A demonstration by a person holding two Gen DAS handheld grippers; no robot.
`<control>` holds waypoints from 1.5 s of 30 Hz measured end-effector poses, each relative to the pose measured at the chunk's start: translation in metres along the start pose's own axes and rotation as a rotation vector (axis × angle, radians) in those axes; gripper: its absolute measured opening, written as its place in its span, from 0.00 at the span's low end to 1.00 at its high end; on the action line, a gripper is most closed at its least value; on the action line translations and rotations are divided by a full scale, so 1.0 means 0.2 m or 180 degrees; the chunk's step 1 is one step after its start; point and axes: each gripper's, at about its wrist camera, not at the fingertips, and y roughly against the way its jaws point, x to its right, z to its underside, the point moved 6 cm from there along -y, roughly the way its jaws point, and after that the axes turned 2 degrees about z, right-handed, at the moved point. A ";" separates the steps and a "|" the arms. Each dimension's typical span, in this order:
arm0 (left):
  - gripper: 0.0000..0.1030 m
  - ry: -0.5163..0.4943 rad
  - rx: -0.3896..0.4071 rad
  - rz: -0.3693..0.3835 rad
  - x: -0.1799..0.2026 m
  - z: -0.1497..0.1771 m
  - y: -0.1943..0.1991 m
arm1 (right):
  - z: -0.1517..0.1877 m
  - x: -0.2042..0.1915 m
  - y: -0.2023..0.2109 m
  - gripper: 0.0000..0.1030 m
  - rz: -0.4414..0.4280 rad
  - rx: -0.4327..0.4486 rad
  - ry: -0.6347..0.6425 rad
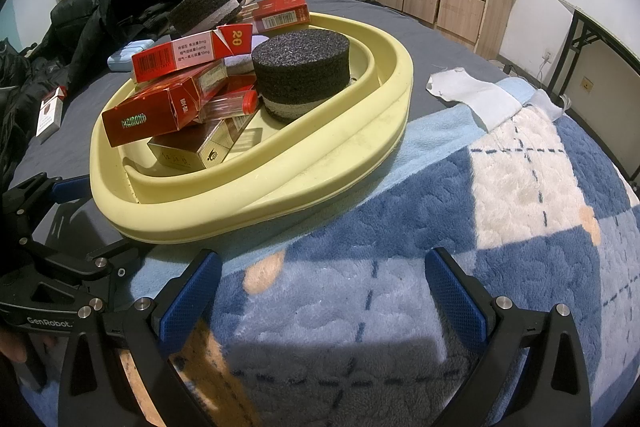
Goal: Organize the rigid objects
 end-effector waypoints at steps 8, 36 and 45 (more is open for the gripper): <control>1.00 0.0000 -0.0001 0.0000 0.00 0.00 0.00 | 0.00 0.00 0.00 1.00 0.0000 0.0000 0.0000; 1.00 0.0015 -0.0002 0.0005 0.00 0.00 0.01 | 0.00 0.00 0.00 1.00 -0.0002 0.0000 0.0000; 1.00 0.0015 -0.0002 0.0005 0.00 0.00 0.01 | 0.00 0.00 0.00 1.00 -0.0002 0.0000 0.0001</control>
